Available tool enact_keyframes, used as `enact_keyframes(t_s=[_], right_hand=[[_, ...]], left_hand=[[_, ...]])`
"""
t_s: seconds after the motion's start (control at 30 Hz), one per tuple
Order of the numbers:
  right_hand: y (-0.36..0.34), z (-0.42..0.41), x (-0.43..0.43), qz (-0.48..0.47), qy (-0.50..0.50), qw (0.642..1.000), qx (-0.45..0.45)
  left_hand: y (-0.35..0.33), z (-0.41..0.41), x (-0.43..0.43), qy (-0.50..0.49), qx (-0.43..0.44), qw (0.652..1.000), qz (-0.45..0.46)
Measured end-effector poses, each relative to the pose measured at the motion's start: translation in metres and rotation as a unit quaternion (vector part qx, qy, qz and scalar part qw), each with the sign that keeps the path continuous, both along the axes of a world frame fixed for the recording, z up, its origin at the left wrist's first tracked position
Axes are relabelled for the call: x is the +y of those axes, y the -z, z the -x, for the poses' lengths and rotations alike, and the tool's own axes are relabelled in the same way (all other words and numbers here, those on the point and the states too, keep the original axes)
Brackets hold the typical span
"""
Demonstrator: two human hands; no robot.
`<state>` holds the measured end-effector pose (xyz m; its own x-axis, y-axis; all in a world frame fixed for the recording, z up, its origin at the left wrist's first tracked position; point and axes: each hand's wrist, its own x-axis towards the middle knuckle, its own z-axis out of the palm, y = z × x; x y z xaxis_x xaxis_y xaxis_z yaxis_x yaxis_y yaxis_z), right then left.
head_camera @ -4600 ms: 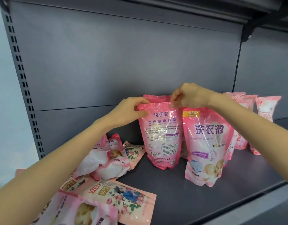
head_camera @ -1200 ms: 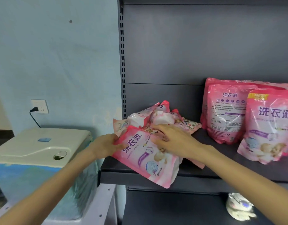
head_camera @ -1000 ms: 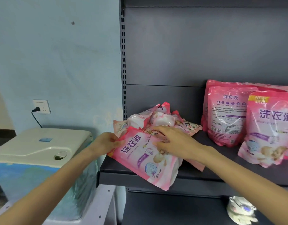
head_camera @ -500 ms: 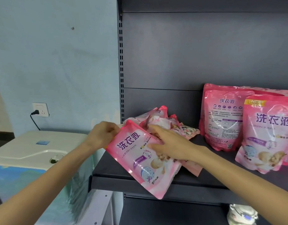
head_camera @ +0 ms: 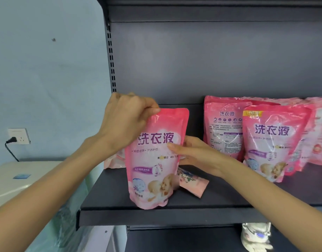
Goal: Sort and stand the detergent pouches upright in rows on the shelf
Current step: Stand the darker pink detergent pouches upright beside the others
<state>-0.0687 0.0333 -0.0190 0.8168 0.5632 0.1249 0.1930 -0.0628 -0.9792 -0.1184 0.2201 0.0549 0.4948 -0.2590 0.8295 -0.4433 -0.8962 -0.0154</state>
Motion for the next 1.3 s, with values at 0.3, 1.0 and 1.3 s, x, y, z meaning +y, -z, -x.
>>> enact_keyframes(t_s=[0.3,1.0,1.3], right_hand=[[0.009,0.007,0.007,-0.163,0.144,0.976,0.002],[-0.036,0.022,-0.041,-0.272,0.265,0.920,-0.095],[-0.028,0.016,-0.082,-0.213,0.389,0.871,-0.209]], left_hand=[[0.007,-0.012,-0.004,0.064,0.058,0.990,0.108],[0.018,-0.018,-0.044,0.324,0.297,0.801,0.408],[0.019,-0.069,-0.101,0.340,0.356,0.759,0.426]])
